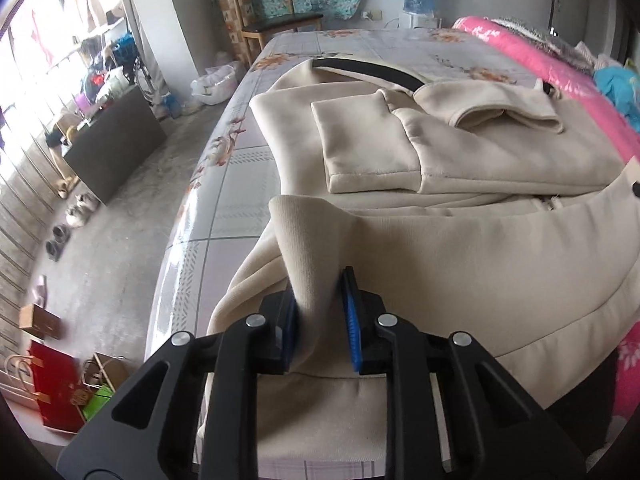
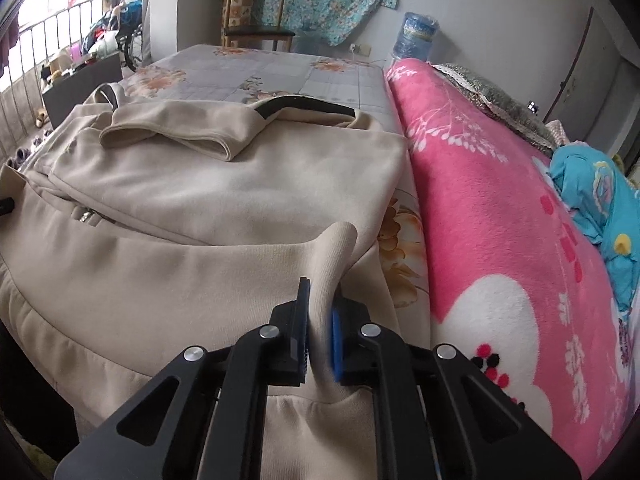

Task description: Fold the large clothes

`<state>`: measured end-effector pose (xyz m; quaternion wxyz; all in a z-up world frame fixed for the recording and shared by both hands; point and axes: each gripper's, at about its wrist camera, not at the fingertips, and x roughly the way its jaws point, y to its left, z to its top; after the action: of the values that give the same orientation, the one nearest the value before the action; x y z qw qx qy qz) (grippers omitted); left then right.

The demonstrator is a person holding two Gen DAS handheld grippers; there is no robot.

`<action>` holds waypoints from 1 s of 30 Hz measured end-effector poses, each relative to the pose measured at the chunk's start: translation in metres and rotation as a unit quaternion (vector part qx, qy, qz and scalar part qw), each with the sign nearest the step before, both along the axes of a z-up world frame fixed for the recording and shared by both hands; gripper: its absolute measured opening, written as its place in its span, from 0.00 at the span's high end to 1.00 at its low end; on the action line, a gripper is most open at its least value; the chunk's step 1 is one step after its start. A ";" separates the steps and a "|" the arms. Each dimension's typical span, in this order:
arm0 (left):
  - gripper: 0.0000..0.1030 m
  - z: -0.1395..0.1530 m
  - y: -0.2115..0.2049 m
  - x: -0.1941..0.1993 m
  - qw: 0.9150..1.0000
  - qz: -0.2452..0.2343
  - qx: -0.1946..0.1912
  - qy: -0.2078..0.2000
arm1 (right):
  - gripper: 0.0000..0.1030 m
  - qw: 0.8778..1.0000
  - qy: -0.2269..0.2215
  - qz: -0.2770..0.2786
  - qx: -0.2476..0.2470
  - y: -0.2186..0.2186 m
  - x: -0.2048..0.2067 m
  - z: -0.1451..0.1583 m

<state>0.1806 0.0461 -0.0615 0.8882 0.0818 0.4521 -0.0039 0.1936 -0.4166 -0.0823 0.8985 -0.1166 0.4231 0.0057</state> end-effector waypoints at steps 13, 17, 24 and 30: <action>0.80 -0.002 0.001 0.000 1.000 0.001 0.008 0.001 | 0.91 1.000 0.015 -0.017 -0.011 0.003 0.006 -0.008; 0.80 -0.001 0.000 0.001 1.000 0.001 0.008 0.000 | 0.91 1.000 0.014 -0.020 -0.016 0.005 0.007 -0.008; 0.80 -0.003 0.002 -0.003 1.000 -0.001 0.008 -0.008 | 0.93 0.999 -0.007 -0.029 -0.035 0.013 -0.002 -0.001; 0.95 0.003 0.009 -0.020 0.998 -0.001 -0.011 -0.067 | 0.94 0.997 -0.059 -0.045 -0.034 0.016 -0.032 0.026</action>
<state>0.1606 0.0553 -0.0585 0.9172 0.0730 0.3918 -0.0041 0.1621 -0.4003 -0.0563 0.9166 -0.1281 0.3745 -0.0562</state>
